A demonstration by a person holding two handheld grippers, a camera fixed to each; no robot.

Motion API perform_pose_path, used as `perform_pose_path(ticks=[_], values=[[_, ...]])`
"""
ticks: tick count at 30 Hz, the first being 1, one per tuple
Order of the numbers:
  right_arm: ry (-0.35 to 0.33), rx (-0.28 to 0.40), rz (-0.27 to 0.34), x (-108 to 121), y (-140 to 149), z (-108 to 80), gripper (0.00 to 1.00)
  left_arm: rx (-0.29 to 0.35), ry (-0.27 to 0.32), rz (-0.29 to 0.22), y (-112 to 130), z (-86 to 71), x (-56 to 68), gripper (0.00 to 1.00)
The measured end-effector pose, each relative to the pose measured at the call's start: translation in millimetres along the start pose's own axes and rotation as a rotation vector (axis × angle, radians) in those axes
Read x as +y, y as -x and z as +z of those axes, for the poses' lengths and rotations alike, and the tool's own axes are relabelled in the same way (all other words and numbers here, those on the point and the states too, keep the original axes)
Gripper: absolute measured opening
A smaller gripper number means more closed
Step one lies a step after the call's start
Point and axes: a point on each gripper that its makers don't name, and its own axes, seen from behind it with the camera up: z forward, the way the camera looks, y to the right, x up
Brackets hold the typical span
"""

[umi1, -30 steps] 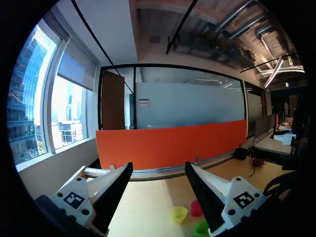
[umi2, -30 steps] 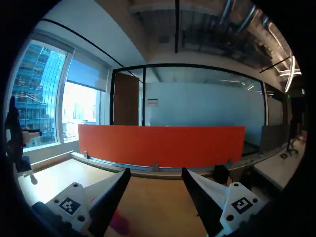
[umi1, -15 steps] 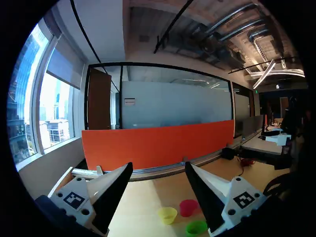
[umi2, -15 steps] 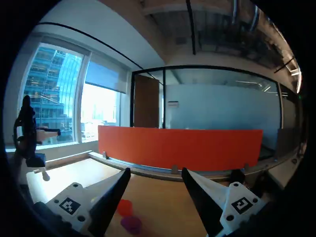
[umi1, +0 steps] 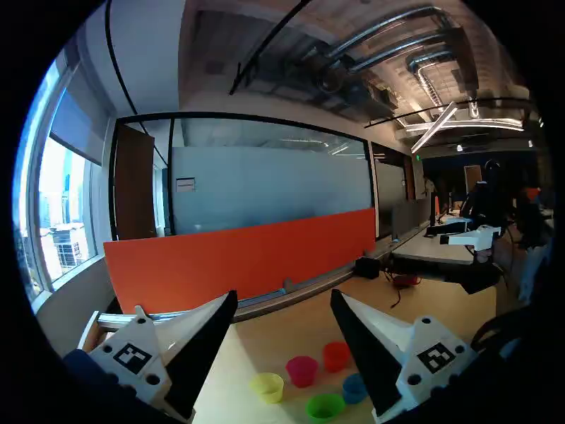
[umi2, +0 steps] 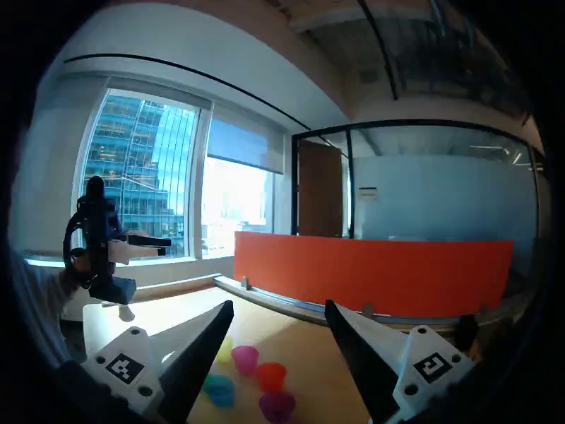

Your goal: Pour water

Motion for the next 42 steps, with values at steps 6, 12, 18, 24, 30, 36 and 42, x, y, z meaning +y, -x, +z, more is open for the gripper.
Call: perform_pose_path(ticks=[6,12,18,24,30,36,42], values=[[-0.045,-0.024,-0.025,-11,7,6.5,1.0,-0.009,0.022,-0.001,5,1.5,5.5,0.98],[-0.102,-0.053,-0.019,-24,12,12.7,1.0,-0.027,0.048,-0.023,15,1.5,10.5,0.98],[-0.145,-0.078,-0.003,-31,20,17.2,1.0,-0.045,0.069,-0.027,28,1.3,12.7,0.98],[-0.189,-0.101,-0.008,-40,29,20.9,1.0,-0.071,0.09,-0.026,45,-0.6,16.1,0.98],[-0.231,-0.133,-0.032,-51,44,24.9,1.0,-0.093,0.099,-0.029,64,0.5,16.4,0.98],[-0.258,-0.176,-0.051,-58,68,28.9,1.0,-0.121,0.107,-0.031,87,-1.3,19.9,0.98],[-0.288,-0.227,-0.065,-69,94,32.2,1.0,-0.152,0.124,-0.026,109,-3.5,25.3,0.98]])
